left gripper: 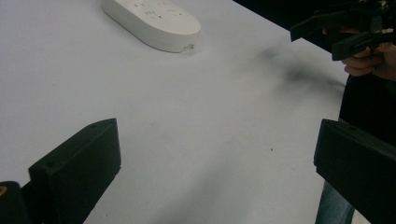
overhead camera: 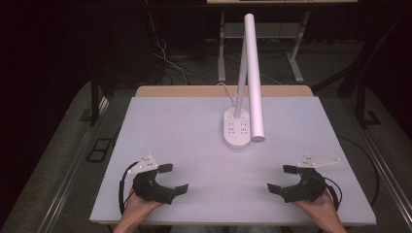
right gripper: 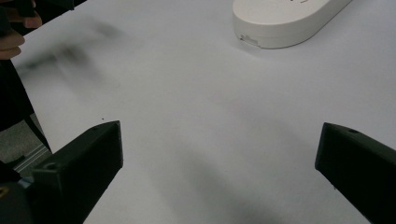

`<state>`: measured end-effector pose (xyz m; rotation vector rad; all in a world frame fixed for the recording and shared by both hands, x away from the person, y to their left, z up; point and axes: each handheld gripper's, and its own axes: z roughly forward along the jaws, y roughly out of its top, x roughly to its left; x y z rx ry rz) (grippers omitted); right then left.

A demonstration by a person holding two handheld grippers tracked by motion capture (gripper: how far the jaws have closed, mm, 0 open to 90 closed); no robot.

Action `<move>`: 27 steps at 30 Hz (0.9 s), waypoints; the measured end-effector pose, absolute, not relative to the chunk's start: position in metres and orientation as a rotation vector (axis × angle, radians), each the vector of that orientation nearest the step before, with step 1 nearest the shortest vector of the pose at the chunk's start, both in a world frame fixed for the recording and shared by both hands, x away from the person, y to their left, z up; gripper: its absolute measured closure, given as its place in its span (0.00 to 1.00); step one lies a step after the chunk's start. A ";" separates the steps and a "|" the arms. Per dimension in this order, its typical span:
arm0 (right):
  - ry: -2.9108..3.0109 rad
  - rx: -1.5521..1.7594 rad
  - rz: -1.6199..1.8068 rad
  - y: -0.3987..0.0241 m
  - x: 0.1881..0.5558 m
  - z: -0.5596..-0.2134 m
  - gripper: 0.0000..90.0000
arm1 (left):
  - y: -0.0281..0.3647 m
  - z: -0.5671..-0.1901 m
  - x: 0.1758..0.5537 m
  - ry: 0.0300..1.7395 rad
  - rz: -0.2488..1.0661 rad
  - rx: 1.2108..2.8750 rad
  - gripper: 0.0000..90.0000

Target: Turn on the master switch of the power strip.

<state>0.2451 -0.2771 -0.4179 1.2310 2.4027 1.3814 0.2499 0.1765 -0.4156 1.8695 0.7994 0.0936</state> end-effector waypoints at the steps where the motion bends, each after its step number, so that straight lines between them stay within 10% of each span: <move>1: 2.404 1.232 1.382 -0.277 0.245 -0.418 0.00 | 0.176 -0.415 0.250 0.797 0.094 1.873 0.00; 27: 2.417 1.202 1.373 -0.276 0.245 -0.419 0.00 | 0.166 -0.390 0.270 0.754 0.050 1.943 0.01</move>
